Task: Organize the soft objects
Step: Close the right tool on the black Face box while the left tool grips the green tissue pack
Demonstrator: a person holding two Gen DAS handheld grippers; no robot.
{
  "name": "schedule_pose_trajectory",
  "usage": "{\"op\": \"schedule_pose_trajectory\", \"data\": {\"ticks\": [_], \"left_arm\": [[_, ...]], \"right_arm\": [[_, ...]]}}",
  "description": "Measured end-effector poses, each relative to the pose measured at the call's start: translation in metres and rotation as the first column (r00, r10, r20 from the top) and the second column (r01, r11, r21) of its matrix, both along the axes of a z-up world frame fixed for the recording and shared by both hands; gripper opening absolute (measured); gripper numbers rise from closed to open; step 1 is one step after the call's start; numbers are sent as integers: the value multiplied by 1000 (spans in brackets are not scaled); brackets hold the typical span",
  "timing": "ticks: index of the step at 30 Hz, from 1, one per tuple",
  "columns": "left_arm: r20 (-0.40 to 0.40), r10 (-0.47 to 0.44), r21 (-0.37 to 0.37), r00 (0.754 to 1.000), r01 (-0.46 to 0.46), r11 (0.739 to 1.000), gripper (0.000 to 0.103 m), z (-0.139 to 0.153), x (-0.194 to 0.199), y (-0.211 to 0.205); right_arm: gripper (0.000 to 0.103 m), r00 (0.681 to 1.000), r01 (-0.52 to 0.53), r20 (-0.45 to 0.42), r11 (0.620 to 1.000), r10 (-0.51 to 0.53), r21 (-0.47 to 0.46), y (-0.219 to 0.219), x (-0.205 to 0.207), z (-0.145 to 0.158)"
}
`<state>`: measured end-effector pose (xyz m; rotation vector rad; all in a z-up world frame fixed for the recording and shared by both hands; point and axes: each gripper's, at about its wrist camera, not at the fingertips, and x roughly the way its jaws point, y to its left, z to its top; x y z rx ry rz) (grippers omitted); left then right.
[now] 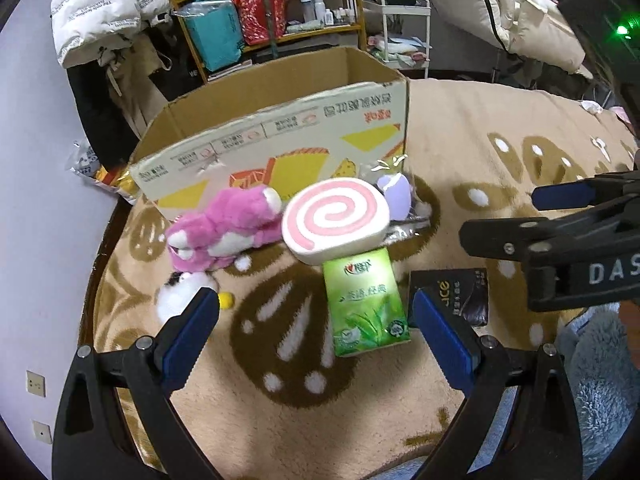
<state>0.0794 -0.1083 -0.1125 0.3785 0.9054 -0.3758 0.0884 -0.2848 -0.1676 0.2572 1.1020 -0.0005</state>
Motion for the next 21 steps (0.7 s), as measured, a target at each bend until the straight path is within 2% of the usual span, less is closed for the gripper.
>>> {"op": "schedule_pose_trajectory", "data": {"ticks": [9,14,21], "left_arm": [[-54,-30,-69,998,26,997,96,-5,1,-1],[-80,-32,-75,996,26,997,96,-12,4,-3],[-107,-46,-41,993,42,998,96,-27,5,-7]], "right_arm": [[102,994,10,-111,999,-4,47,-4,6,-26],[102,992,-5,-128,999,10,41,0,7,-32],[101,985,-33,-166,998,40,44,12,13,-46]]}}
